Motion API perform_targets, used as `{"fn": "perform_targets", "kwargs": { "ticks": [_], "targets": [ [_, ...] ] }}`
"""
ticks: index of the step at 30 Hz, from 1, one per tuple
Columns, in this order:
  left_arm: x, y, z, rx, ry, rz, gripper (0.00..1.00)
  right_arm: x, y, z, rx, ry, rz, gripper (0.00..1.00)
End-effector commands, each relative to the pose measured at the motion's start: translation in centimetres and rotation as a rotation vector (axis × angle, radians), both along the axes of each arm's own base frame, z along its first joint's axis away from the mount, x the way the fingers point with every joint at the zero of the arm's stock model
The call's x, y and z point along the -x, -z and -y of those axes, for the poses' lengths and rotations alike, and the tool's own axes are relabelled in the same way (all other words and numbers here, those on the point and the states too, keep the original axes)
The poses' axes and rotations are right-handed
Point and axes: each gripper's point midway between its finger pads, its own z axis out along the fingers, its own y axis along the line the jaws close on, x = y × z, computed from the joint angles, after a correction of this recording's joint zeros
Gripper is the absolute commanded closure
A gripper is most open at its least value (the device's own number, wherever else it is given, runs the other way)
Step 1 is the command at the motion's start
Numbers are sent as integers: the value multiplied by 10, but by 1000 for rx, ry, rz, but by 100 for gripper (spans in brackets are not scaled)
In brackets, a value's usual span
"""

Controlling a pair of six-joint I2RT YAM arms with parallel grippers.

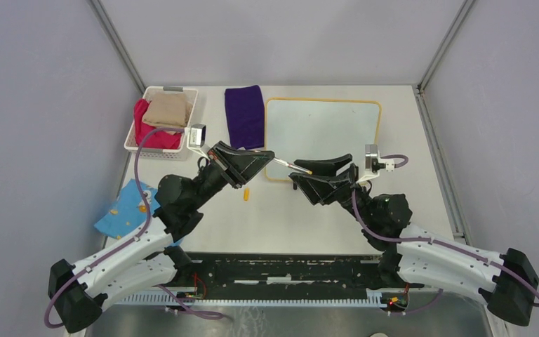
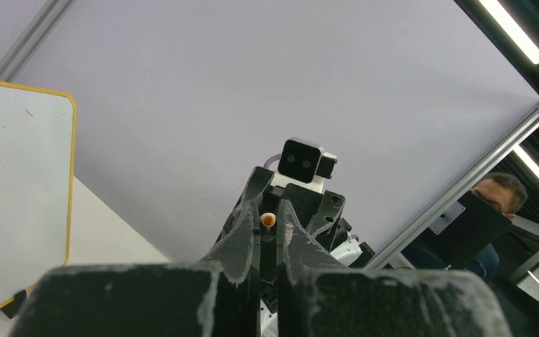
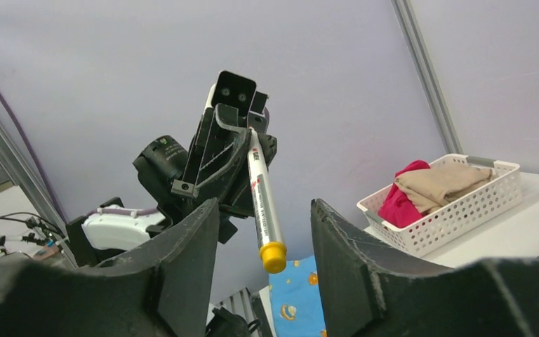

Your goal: Write a sentence on the whiteboard

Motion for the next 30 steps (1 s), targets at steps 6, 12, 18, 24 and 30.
{"fn": "perform_targets", "kwargs": {
  "ticks": [6, 12, 18, 24, 30],
  "targets": [
    [2, -19, -12, 106, -21, -5, 98, 3, -59, 14, -228, -25, 33, 50],
    [3, -19, -15, 111, -36, 3, 98, 1, -65, 5, -239, -53, 25, 56],
    [2, -18, -19, 105, -60, -1, 98, 1, -62, -5, -225, -89, 15, 57],
    [2, -20, -25, 111, -79, -1, 98, 0, -63, -13, -223, -114, 1, 62],
    [2, -21, -28, 107, -97, -2, 98, 1, -62, -18, -216, -133, 0, 74]
  ]
}}
